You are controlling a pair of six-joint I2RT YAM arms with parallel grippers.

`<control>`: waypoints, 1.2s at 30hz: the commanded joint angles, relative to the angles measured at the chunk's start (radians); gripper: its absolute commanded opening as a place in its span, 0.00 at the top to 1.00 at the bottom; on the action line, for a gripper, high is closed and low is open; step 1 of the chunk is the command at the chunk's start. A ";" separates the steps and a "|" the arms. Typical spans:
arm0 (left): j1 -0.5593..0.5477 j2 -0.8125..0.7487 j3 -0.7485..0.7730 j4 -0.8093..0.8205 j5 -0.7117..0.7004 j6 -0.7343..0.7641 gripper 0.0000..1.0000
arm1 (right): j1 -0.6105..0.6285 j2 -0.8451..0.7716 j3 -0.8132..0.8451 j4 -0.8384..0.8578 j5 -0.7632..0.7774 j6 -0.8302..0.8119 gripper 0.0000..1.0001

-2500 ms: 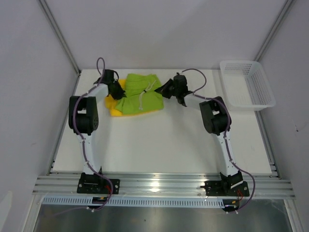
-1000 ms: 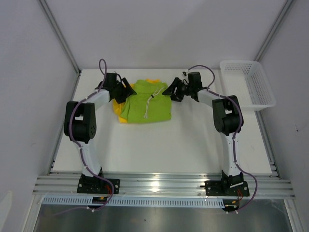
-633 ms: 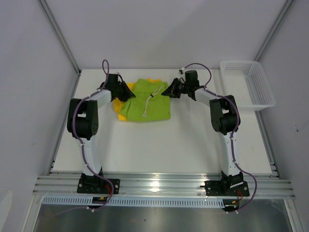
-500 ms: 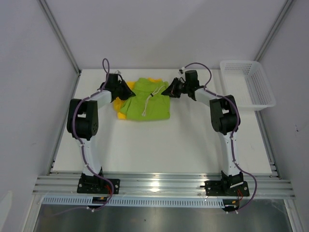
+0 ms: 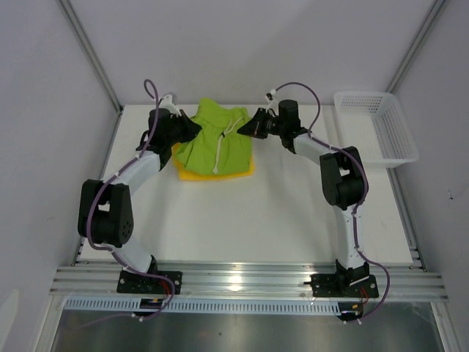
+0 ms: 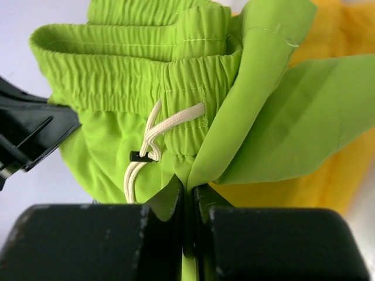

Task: Fold and stack the shorts
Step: Neatly place the folded shorts to the corner

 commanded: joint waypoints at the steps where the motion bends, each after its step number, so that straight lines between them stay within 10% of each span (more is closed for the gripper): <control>1: -0.001 -0.071 -0.039 0.124 -0.101 0.056 1.00 | 0.035 -0.057 0.002 0.180 -0.064 -0.016 1.00; 9: 0.037 0.134 0.055 -0.059 -0.116 0.004 1.00 | 0.035 0.106 0.069 0.214 -0.090 0.121 0.98; 17: 0.110 0.317 0.102 -0.160 -0.085 -0.076 0.95 | 0.021 0.221 0.233 -0.073 -0.070 0.101 0.64; 29: 0.111 0.291 0.099 -0.142 -0.046 -0.056 0.51 | 0.015 0.230 0.297 -0.142 -0.056 0.087 0.62; 31: 0.111 0.265 0.084 -0.127 -0.037 -0.053 0.37 | 0.020 0.216 0.289 -0.117 -0.060 0.081 0.50; 33: 0.111 0.242 0.055 -0.104 -0.048 -0.053 0.23 | 0.027 0.196 0.292 -0.116 -0.044 0.060 0.18; 36: 0.111 0.197 0.040 -0.093 -0.056 -0.047 0.19 | 0.030 0.195 0.305 -0.108 -0.043 0.066 0.13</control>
